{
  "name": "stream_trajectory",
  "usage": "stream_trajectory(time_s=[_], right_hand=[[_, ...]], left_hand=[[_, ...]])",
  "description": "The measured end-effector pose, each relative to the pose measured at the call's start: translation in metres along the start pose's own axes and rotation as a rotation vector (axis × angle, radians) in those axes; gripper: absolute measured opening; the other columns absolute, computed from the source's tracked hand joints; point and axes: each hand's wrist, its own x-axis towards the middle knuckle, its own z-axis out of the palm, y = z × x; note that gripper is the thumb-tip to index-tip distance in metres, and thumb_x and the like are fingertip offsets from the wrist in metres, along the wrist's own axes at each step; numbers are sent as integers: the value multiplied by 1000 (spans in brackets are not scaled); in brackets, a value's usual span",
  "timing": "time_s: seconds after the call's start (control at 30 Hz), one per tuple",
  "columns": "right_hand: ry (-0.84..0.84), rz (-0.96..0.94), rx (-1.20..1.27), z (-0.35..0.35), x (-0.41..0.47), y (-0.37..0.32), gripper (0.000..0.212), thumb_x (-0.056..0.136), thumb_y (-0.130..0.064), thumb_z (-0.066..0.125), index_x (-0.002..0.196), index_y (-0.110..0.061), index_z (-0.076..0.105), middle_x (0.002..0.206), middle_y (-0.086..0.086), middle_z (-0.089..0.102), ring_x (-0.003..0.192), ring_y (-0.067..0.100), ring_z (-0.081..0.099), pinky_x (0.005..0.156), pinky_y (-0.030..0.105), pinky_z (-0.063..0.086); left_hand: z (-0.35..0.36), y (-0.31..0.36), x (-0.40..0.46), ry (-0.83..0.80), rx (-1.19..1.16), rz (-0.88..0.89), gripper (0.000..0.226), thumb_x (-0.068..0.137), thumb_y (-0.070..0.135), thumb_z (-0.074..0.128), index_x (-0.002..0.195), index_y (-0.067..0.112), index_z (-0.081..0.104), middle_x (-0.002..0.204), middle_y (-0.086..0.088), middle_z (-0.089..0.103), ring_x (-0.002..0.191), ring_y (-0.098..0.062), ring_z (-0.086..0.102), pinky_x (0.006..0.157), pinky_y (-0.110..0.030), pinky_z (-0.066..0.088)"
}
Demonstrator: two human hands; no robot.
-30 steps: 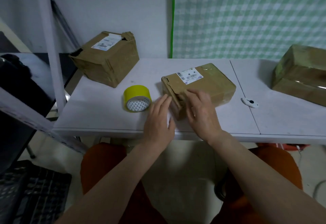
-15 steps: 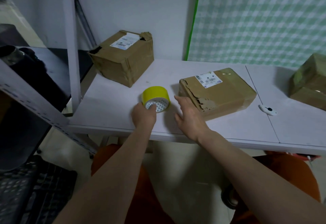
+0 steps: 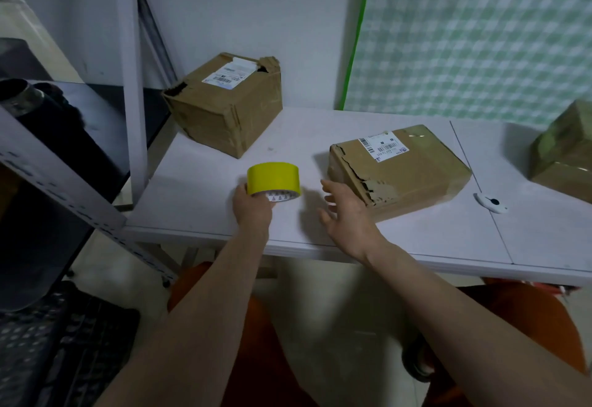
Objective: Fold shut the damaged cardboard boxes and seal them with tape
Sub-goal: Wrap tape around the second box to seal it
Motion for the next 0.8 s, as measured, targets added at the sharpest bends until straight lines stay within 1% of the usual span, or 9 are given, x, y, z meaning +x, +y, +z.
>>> stream_trajectory(time_s=[0.17, 0.27, 0.33, 0.43, 0.53, 0.6, 0.67, 0.73, 0.8], right_hand=[[22, 9, 121, -3, 3, -13, 56, 88, -6, 59, 140, -10, 39, 134, 10, 49, 114, 18, 54, 99, 40, 46], [36, 23, 349, -14, 7, -30, 70, 83, -16, 70, 143, -16, 34, 132, 3, 49, 119, 12, 49, 101, 29, 43], [27, 46, 457, -22, 10, -40, 74, 80, -21, 74, 142, -21, 34, 124, -3, 51, 114, 8, 49, 95, 20, 42], [84, 131, 584, -39, 11, -46, 48, 86, -28, 67, 130, -21, 50, 109, 1, 60, 101, 14, 59, 73, 10, 46], [148, 190, 788, -59, 6, -40, 40, 88, -35, 65, 124, -19, 56, 108, 2, 66, 94, 8, 66, 77, 19, 52], [152, 178, 765, -67, 2, -37, 48, 84, -34, 70, 127, -22, 53, 103, -2, 66, 79, 0, 65, 72, 16, 51], [200, 213, 748, -70, 2, -31, 52, 79, -33, 75, 126, -21, 54, 108, 4, 65, 85, 10, 65, 72, 22, 52], [292, 309, 897, -76, 2, -28, 37, 82, -33, 71, 114, -17, 60, 96, 3, 69, 80, 16, 66, 64, 28, 51], [352, 390, 1127, -80, 2, -26, 19, 90, -28, 61, 101, -12, 61, 81, 2, 71, 74, 18, 67, 66, 34, 53]], left_hand=[[-16, 22, -13, -43, -202, -29, 18, 92, -5, 51, 108, 1, 56, 106, -20, 56, 91, -35, 62, 67, -40, 56], [-22, 40, -25, -197, 30, -54, 16, 92, -4, 51, 103, 7, 53, 105, -17, 60, 84, -29, 63, 60, -35, 59], [-21, 53, -38, -303, 182, -67, 12, 89, 0, 60, 100, 3, 58, 104, -20, 64, 84, -34, 66, 64, -42, 60], [-16, 67, -59, -418, 266, -22, 9, 91, 11, 62, 92, 3, 64, 99, -23, 68, 86, -34, 69, 66, -38, 60], [-12, 72, -73, -483, 164, -28, 13, 95, 12, 57, 98, 1, 62, 90, -18, 67, 75, -24, 67, 59, -26, 59], [-8, 72, -79, -509, 142, -29, 17, 95, 12, 56, 104, -2, 62, 93, -19, 67, 76, -23, 67, 63, -25, 59], [-4, 71, -86, -526, 90, -11, 21, 97, 10, 52, 109, -4, 61, 97, -21, 67, 81, -24, 67, 73, -29, 58], [2, 70, -98, -530, 33, 79, 20, 99, 7, 46, 111, -1, 61, 106, -22, 65, 92, -24, 64, 86, -31, 53], [10, 65, -111, -566, 44, 278, 24, 99, 6, 45, 118, 9, 60, 115, -10, 65, 105, -16, 60, 98, -30, 46]])
